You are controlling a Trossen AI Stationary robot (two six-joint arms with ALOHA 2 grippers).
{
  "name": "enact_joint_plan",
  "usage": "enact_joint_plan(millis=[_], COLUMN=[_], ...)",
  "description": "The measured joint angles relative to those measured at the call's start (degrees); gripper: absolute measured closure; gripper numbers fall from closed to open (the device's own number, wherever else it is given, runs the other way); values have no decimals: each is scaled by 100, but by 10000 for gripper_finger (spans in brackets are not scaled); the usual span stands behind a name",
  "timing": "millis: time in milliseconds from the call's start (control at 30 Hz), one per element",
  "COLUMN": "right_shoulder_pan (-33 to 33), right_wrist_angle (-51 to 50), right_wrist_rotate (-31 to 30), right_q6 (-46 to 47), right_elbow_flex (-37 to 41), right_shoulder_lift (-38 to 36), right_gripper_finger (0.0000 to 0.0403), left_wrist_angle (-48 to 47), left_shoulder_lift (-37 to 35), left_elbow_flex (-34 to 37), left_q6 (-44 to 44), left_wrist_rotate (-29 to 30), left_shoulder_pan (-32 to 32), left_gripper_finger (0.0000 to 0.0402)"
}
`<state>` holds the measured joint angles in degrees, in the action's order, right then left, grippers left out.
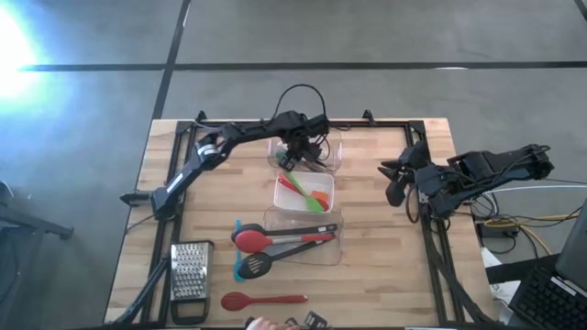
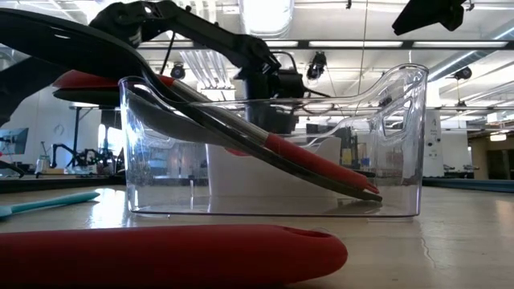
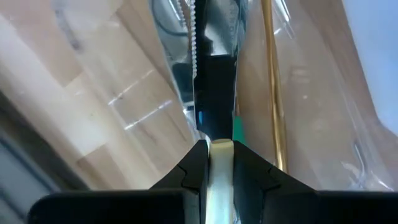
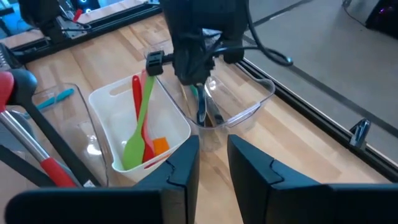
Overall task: Pick & Place Kitchen Items
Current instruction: Put the yellow knife into the top transparent bin
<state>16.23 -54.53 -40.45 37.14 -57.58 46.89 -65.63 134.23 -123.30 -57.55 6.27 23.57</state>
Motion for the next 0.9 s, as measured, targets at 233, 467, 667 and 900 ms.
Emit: enact_joint_plan(millis=[233,467,667,900], right_shoulder_pan=[0,0,0,0], right_wrist_angle=[80,151,262,267], right_wrist_rotate=[4,23,42,179], right_q6=[1,3,3,16], right_elbow_flex=[-3,-5,-5,-5], right_shoulder_lift=[0,0,0,0], right_gripper_finger=[328,319,323,330], left_wrist_angle=[-15,-5,66,169], left_shoulder_lift=[212,263,258,233], left_elbow_flex=[-3,-12,-31,-20], left_q6=[-6,23,115,376], left_wrist_rotate=[-394,-420,-394,-306], left_shoulder_pan=[48,61,58,-15], left_gripper_finger=[352,352,283,194])
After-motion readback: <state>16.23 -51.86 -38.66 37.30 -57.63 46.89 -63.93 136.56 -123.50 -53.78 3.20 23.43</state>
